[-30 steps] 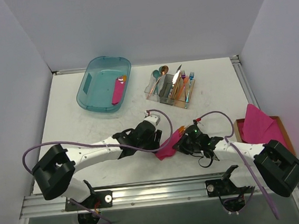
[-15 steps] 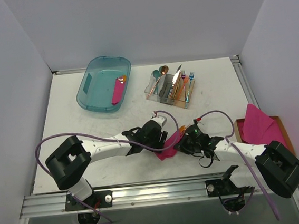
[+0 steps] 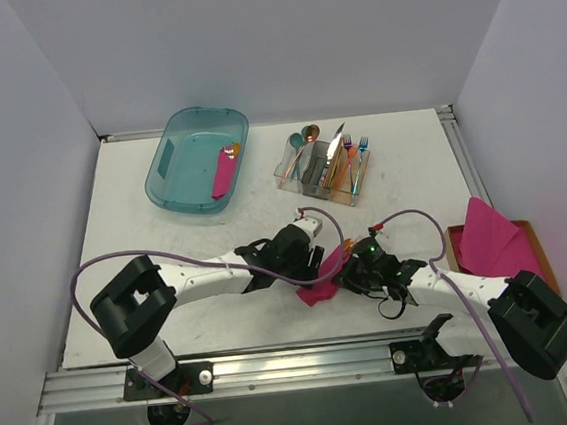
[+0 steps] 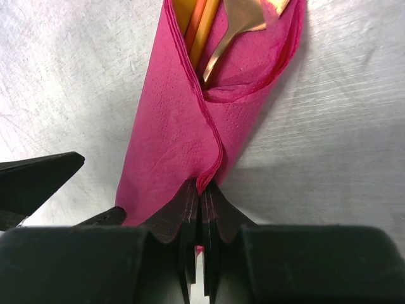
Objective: Place the utensils on the paper napkin and roll it up
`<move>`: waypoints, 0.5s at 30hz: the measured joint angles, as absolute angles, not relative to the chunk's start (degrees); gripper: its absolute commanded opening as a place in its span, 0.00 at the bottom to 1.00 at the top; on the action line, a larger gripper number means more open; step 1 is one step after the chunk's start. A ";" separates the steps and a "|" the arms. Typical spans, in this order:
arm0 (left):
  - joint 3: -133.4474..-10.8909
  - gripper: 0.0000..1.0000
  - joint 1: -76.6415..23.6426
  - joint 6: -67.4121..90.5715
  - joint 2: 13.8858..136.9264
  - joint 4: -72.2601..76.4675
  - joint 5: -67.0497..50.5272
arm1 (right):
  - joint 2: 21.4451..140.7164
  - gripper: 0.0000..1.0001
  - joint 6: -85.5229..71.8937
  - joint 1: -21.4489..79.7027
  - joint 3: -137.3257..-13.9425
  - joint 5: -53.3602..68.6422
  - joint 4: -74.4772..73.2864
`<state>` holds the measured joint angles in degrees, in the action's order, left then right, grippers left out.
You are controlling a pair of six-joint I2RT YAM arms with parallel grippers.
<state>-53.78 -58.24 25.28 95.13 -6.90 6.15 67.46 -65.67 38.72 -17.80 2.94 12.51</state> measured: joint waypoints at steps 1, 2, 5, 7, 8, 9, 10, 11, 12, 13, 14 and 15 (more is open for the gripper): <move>-54.06 0.72 -58.41 25.23 95.44 -6.63 6.00 | 67.29 0.00 -65.67 38.72 -17.80 2.79 12.29; -54.33 0.72 -58.63 25.21 95.81 -6.55 5.85 | 67.16 0.00 -65.65 38.72 -17.80 2.61 12.05; -54.59 0.72 -59.51 25.15 97.03 -6.22 5.69 | 66.74 0.00 -65.49 38.72 -17.80 2.26 11.44; -54.59 0.72 -60.05 25.15 97.91 -6.26 5.69 | 66.41 0.00 -65.43 38.72 -17.80 2.00 10.94; -54.61 0.72 -60.27 25.15 98.50 -6.22 5.69 | 66.22 0.01 -65.41 38.72 -17.80 1.85 10.66; -54.65 0.72 -60.38 25.19 99.02 -6.24 5.69 | 65.98 0.02 -65.41 38.72 -17.80 1.69 10.28; -54.89 0.72 -60.53 25.17 99.46 -6.02 5.74 | 65.71 0.03 -65.34 38.72 -17.78 1.61 9.80; -55.27 0.72 -60.66 25.19 99.70 -5.98 5.67 | 65.43 0.05 -65.30 38.72 -17.78 1.43 9.39; -55.55 0.72 -60.82 25.17 100.12 -5.85 5.85 | 65.12 0.06 -65.28 38.72 -17.78 1.26 9.02; -55.88 0.72 -60.99 25.19 100.40 -5.80 6.00 | 64.75 0.08 -65.25 38.72 -17.74 1.10 8.56; -56.18 0.72 -61.19 25.21 100.73 -5.80 6.31 | 64.34 0.14 -65.28 38.72 -17.65 0.86 8.21; -56.62 0.72 -61.54 25.23 101.14 -5.80 6.96 | 63.75 0.17 -65.28 38.72 -17.52 0.64 7.62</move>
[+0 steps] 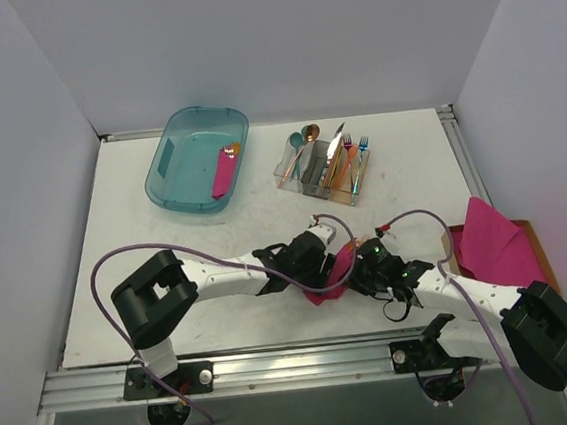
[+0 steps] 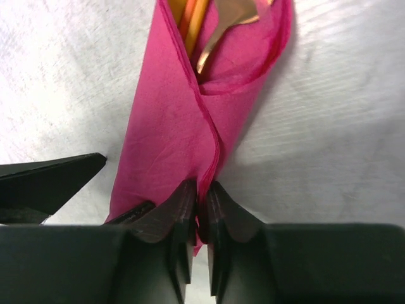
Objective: Place the utensils on the paper napkin and roll it up
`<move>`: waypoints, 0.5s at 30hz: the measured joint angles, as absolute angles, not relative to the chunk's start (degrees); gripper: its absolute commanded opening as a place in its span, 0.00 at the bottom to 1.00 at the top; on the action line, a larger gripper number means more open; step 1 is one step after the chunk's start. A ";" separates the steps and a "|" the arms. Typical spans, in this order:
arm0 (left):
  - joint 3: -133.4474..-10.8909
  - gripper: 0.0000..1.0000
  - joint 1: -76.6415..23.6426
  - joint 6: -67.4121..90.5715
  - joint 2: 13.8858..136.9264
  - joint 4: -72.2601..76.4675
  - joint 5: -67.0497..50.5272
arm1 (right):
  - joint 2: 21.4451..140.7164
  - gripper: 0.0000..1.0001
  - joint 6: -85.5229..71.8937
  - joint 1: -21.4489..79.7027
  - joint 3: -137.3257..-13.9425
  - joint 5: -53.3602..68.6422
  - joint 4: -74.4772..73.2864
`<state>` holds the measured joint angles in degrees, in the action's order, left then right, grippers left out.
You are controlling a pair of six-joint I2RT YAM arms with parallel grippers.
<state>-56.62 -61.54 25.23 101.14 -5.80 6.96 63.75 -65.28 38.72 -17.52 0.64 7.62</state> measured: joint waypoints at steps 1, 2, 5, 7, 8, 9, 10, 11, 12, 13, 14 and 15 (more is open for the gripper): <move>-56.95 0.72 -61.84 25.26 101.49 -5.82 7.49 | 63.18 0.19 -65.25 38.72 -17.45 0.30 6.90; -57.30 0.72 -62.11 25.28 101.84 -5.80 7.94 | 62.28 0.23 -65.14 38.72 -17.43 0.05 5.93; -57.65 0.71 -62.65 25.32 102.35 -5.50 9.06 | 60.40 0.31 -65.04 38.70 -17.41 -0.93 3.73; -57.63 0.72 -62.89 25.34 102.37 -5.37 9.50 | 58.54 0.35 -64.99 38.70 -17.41 -2.00 1.26; -57.63 0.72 -62.96 25.36 102.41 -5.34 9.65 | 57.71 0.36 -64.93 38.70 -17.41 -2.55 0.30; -57.58 0.71 -63.00 25.39 102.43 -5.23 9.72 | 56.84 0.38 -64.86 38.68 -17.41 -3.01 -0.64; -57.54 0.71 -63.05 25.41 102.43 -5.08 9.76 | 56.07 0.39 -64.84 38.63 -17.43 -3.46 -1.43; -57.34 0.71 -63.09 25.43 102.43 -4.73 9.82 | 55.48 0.41 -64.66 38.52 -17.47 -3.97 -2.15; -57.14 0.71 -63.13 25.43 102.43 -4.32 9.87 | 55.18 0.42 -64.51 38.39 -17.63 -4.43 -2.85; -56.93 0.71 -63.20 25.45 102.43 -3.75 9.89 | 55.11 0.43 -64.20 38.22 -18.02 -4.89 -3.68; -56.82 0.71 -63.26 25.45 102.43 -3.31 9.89 | 55.18 0.44 -63.92 38.13 -18.44 -5.32 -4.29; -56.64 0.71 -63.31 25.45 102.43 -2.90 9.91 | 55.29 0.44 -63.51 37.89 -19.00 -5.63 -4.97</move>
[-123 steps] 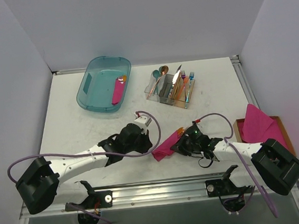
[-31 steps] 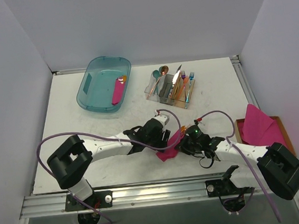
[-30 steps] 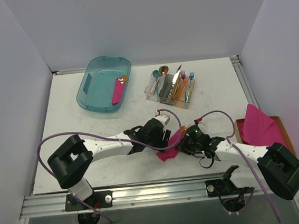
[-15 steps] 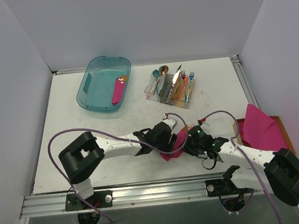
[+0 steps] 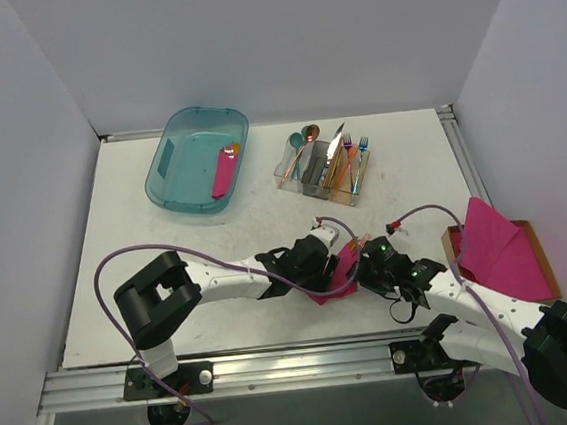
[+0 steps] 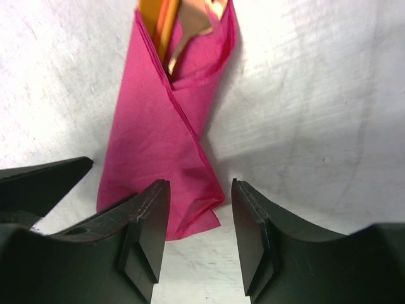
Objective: Place the utensils on the paper napkin and roll it up
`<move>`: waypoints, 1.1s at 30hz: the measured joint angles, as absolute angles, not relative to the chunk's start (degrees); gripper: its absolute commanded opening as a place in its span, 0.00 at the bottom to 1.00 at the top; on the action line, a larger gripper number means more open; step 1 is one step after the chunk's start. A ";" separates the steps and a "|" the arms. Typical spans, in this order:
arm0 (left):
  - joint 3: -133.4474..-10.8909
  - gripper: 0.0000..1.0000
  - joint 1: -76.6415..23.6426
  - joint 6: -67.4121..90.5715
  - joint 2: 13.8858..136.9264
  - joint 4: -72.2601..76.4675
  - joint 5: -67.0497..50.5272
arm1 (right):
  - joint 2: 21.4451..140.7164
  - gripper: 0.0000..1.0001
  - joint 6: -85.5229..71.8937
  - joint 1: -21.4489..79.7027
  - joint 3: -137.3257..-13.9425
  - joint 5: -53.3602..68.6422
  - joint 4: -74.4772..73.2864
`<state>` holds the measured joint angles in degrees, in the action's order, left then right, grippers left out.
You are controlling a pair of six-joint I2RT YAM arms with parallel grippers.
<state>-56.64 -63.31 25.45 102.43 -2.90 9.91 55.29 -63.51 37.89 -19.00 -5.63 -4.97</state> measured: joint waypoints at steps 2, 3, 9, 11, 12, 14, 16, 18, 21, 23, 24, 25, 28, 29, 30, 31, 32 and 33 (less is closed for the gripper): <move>-56.34 0.71 -63.40 25.43 102.43 -2.13 9.93 | 55.81 0.45 -62.35 37.36 -20.47 -6.26 -5.61; -56.25 0.71 -63.42 25.43 102.41 -1.91 9.96 | 56.34 0.45 -61.49 37.04 -21.39 -6.52 -5.61; -55.70 0.71 -63.46 25.43 102.24 -0.93 9.98 | 59.83 0.44 -57.43 33.69 -24.49 -6.87 -5.30; -55.57 0.71 -63.46 25.43 102.24 -0.67 9.96 | 61.47 0.44 -55.88 31.55 -24.75 -6.52 -4.69; -55.46 0.71 -63.46 25.43 102.24 -0.47 9.96 | 62.33 0.44 -55.18 30.57 -24.80 -6.28 -4.40; -55.35 0.71 -63.51 25.43 102.21 -0.14 9.96 | 63.94 0.45 -53.91 29.19 -24.80 -5.58 -3.73; -55.31 0.71 -63.55 25.43 102.21 0.05 9.96 | 65.14 0.46 -52.93 28.47 -24.82 -4.86 -3.05; -55.20 0.71 -63.55 25.45 102.21 0.25 9.96 | 66.02 0.46 -52.12 28.42 -24.91 -4.01 -2.22; -55.18 0.71 -63.55 25.45 102.21 0.30 9.96 | 66.54 0.47 -51.24 28.42 -24.99 -2.81 -1.08; -55.18 0.71 -63.55 25.43 102.21 0.30 9.96 | 66.54 0.49 -50.89 28.42 -24.99 -2.39 -0.32; -55.18 0.71 -63.55 25.43 102.21 0.30 9.96 | 66.52 0.50 -50.85 28.42 -24.99 -2.22 0.10; -55.18 0.71 -63.55 25.43 102.19 0.30 9.96 | 66.50 0.51 -50.78 28.42 -24.99 -2.11 0.49; -55.18 0.71 -63.55 25.43 102.19 0.30 9.93 | 66.54 0.51 -50.54 28.42 -24.99 -1.83 1.52; -55.18 0.71 -63.55 25.41 102.19 0.30 9.91 | 66.72 0.51 -50.41 28.42 -25.08 -1.65 1.65; -55.18 0.71 -63.55 25.41 102.19 0.30 9.93 | 67.29 0.52 -50.22 28.42 -25.41 -1.54 1.80; -55.18 0.71 -63.57 25.41 102.19 0.30 9.91 | 67.92 0.52 -50.06 28.42 -25.65 -1.43 2.04; -55.18 0.71 -63.57 25.41 102.19 0.30 9.89 | 69.08 0.52 -49.80 28.42 -26.20 -1.34 2.20; -55.18 0.71 -63.57 25.41 102.19 0.27 9.89 | 70.06 0.52 -49.65 28.42 -26.63 -1.26 2.28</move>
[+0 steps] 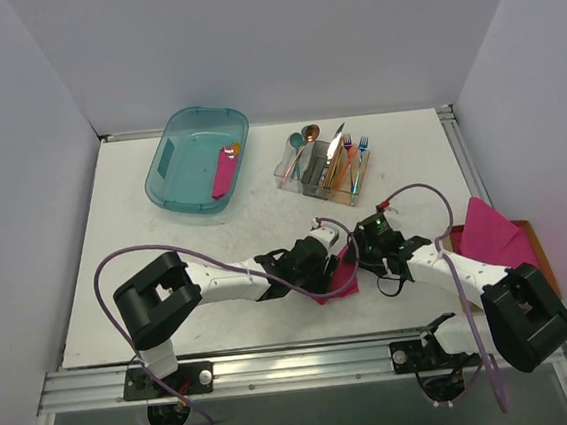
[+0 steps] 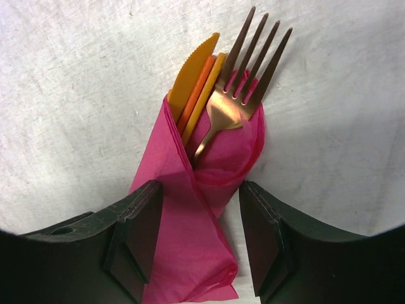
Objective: Place the utensils on the paper napkin and roll it up
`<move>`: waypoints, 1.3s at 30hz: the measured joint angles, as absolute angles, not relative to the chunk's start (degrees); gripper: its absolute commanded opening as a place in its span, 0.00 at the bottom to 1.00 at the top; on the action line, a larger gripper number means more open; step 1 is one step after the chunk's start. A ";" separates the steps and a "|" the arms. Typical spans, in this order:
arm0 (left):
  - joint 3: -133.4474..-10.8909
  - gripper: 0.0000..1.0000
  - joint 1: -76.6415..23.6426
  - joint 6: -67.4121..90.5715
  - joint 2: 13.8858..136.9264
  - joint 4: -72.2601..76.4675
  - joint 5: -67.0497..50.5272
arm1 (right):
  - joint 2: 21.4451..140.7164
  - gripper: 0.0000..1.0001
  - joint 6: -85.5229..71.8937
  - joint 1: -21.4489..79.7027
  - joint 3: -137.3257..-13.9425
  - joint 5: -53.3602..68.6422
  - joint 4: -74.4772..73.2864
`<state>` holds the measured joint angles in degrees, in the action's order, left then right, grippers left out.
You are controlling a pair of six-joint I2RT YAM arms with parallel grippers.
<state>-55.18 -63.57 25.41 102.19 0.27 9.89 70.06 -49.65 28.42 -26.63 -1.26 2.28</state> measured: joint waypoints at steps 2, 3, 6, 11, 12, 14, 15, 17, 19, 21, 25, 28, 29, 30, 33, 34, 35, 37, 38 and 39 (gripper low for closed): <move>-55.18 0.71 -63.57 25.41 102.19 0.27 9.89 | 71.61 0.51 -49.39 28.42 -27.29 -1.21 2.37; -55.20 0.71 -63.57 25.41 102.19 0.27 9.87 | 72.03 0.50 -49.36 28.42 -27.62 -1.23 2.46; -55.20 0.71 -63.57 25.39 102.19 0.25 9.87 | 72.64 0.46 -49.32 28.42 -27.92 -1.26 2.42; -55.22 0.71 -63.57 25.36 102.19 0.25 9.85 | 73.25 0.38 -49.34 28.42 -28.10 -1.26 2.42; -55.22 0.70 -63.57 25.34 102.17 0.25 9.85 | 73.38 0.37 -49.39 28.45 -28.10 -1.23 2.46; -55.22 0.71 -63.57 25.30 102.17 0.23 9.82 | 73.38 0.37 -49.43 28.62 -28.10 -1.21 2.52; -55.22 0.71 -63.57 25.28 102.19 0.23 9.82 | 73.38 0.37 -49.50 28.73 -28.10 -1.21 2.52; -55.22 0.71 -63.57 25.23 102.19 0.23 9.74 | 73.38 0.37 -49.87 29.28 -28.10 -1.26 2.57; -55.29 0.70 -63.55 25.21 102.19 0.23 9.54 | 73.38 0.37 -50.37 30.24 -28.10 -1.37 2.57; -55.37 0.71 -63.57 25.21 102.21 0.21 9.15 | 73.38 0.34 -50.96 31.35 -28.08 -1.34 2.55; -55.48 0.70 -63.57 25.21 102.28 0.21 8.51 | 73.73 0.23 -51.53 32.10 -28.08 -1.34 2.66; -55.51 0.70 -63.57 25.21 102.30 0.25 8.23 | 74.30 0.15 -52.25 32.27 -28.08 -1.26 3.68; -55.51 0.70 -63.57 25.21 102.30 0.27 8.10 | 74.43 0.13 -52.45 32.29 -28.10 -1.23 4.03; -55.51 0.70 -63.57 25.23 102.30 0.25 8.03 | 74.54 0.09 -52.69 32.29 -28.10 -1.23 4.34; -55.51 0.71 -63.57 25.26 102.30 0.32 7.66 | 74.70 0.01 -53.08 32.32 -28.10 -1.17 5.06; -55.51 0.71 -63.57 25.26 102.28 0.34 7.44 | 74.76 0.00 -53.08 32.32 -28.10 -1.17 5.21; -55.48 0.71 -63.57 25.28 102.21 0.34 7.22 | 74.81 0.00 -53.08 32.34 -28.10 -1.17 5.37; -55.46 0.72 -63.57 25.41 102.00 0.12 6.70 | 74.89 0.00 -53.06 32.34 -28.10 -1.15 5.61; -55.37 0.72 -63.57 25.54 101.71 -0.25 6.28 | 74.89 0.00 -53.06 32.34 -28.10 -1.15 5.67; -55.13 0.74 -63.55 25.74 101.25 -0.80 5.87 | 74.89 0.00 -53.04 32.34 -28.08 -1.15 5.80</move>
<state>-55.13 -63.55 25.74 101.25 -0.80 5.87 74.89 -53.04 32.34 -28.08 -1.15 5.80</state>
